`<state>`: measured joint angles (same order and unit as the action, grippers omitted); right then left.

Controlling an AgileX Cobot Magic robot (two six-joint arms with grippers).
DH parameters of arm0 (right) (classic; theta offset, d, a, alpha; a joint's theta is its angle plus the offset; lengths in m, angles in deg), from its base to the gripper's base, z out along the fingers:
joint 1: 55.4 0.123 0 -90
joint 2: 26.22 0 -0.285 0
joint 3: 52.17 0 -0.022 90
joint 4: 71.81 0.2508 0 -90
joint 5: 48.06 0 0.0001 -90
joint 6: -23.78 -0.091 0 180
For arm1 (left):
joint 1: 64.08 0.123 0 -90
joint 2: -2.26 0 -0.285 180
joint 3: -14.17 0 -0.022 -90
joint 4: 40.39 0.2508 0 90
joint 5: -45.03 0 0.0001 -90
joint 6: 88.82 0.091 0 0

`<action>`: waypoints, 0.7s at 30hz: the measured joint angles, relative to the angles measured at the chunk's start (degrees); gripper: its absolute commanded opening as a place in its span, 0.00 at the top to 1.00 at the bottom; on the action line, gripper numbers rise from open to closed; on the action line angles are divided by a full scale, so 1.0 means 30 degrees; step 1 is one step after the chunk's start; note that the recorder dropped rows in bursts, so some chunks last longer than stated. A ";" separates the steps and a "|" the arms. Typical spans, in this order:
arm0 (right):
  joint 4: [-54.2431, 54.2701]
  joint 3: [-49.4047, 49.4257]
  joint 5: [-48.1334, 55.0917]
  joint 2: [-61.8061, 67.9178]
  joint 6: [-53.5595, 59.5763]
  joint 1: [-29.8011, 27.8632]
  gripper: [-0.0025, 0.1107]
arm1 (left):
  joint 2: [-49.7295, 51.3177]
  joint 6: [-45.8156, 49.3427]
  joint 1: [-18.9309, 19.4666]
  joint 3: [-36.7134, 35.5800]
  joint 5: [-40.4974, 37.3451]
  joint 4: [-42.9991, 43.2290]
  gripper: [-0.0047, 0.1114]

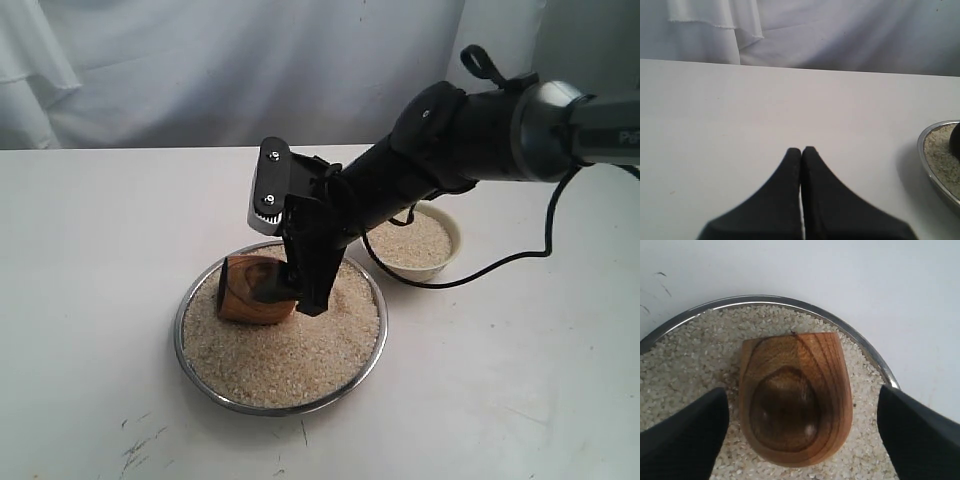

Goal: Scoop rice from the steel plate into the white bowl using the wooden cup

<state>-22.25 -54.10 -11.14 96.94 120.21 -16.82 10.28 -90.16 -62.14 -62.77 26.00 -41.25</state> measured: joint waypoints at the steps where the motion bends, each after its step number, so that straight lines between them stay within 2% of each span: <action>1: 0.0025 -0.0190 0.0066 0.0200 0.0050 0.0000 0.32 | 0.0000 0.0000 0.0000 0.0000 0.0000 0.0000 0.96; 21: 0.0309 -0.0883 0.0629 0.1771 0.0050 0.0000 0.32 | 0.0000 0.0000 0.0000 0.0000 0.0000 0.0000 0.96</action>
<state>-21.32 -56.74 -9.25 102.25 120.36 -16.82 10.28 -90.16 -62.14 -62.77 26.00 -41.25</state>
